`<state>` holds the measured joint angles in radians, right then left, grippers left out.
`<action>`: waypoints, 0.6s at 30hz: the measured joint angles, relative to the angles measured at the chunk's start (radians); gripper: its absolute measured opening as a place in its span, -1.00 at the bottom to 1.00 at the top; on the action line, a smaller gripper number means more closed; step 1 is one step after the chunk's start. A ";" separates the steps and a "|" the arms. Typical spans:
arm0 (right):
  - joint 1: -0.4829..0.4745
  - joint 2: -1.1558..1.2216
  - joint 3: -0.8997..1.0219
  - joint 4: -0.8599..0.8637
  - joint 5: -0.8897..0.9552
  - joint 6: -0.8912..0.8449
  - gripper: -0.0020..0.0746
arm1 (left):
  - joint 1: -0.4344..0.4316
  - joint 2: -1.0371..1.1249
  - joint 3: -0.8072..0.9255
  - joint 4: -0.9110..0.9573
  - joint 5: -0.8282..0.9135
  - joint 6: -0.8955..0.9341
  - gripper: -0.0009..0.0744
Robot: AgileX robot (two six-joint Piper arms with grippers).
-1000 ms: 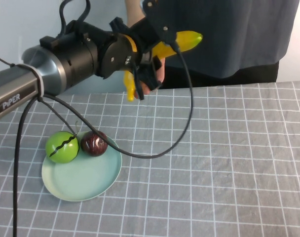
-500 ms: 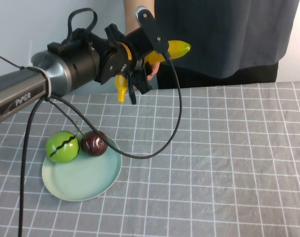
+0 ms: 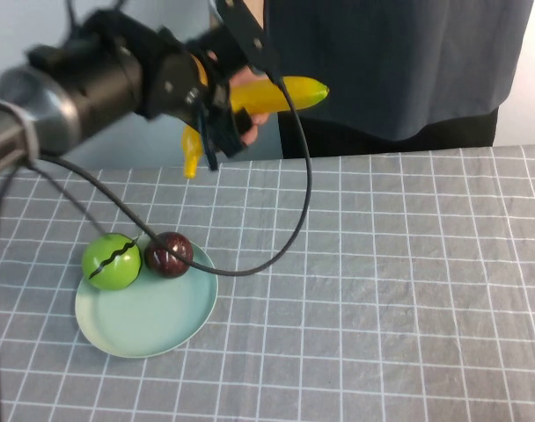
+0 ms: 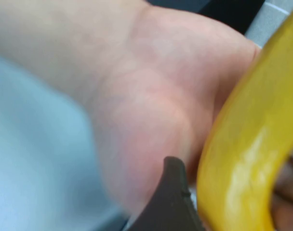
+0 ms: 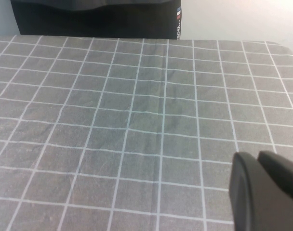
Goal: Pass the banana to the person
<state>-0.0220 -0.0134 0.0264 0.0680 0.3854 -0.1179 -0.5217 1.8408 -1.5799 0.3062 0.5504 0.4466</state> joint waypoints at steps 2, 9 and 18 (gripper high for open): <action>0.000 0.000 0.000 0.000 0.000 0.000 -0.97 | -0.002 -0.056 0.000 0.000 0.053 -0.037 0.45; 0.000 0.000 0.000 0.000 0.000 0.000 -0.97 | -0.057 -0.375 0.182 0.000 0.112 -0.261 -0.20; 0.000 0.000 0.000 0.000 0.000 0.000 -0.97 | -0.066 -0.911 0.590 0.003 0.100 -0.475 -0.96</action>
<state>-0.0220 -0.0134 0.0264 0.0680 0.3854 -0.1179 -0.5880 0.9299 -0.9897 0.3087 0.6503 -0.0282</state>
